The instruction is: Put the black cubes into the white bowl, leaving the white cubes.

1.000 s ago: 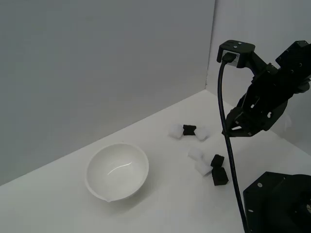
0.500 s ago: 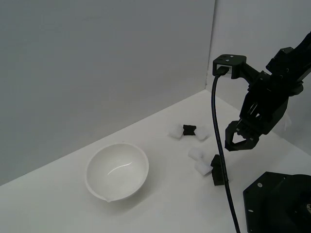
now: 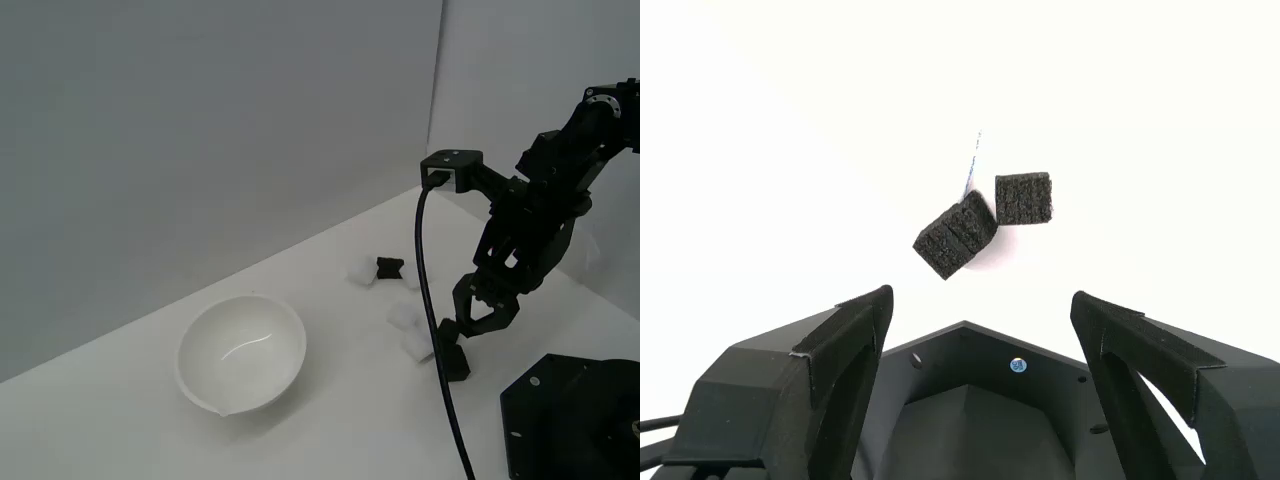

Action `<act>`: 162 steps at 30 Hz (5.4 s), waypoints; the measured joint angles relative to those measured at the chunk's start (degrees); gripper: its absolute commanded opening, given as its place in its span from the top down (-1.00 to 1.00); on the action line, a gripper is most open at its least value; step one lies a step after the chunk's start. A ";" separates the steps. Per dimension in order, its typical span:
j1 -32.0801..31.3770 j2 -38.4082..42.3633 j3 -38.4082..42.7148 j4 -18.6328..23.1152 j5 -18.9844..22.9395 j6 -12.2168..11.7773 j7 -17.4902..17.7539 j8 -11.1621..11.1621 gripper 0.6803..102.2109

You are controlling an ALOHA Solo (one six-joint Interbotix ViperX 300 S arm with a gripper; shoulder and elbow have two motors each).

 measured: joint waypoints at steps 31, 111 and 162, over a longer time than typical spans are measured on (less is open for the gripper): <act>-2.90 -15.29 -15.56 0.18 0.18 -5.19 -5.98 -0.97 -0.96; -2.90 -11.87 -12.22 -9.49 -9.14 -1.85 -0.88 -0.97 0.37; -30.59 -18.63 -18.98 -14.41 -14.50 -18.46 -35.77 -0.88 0.36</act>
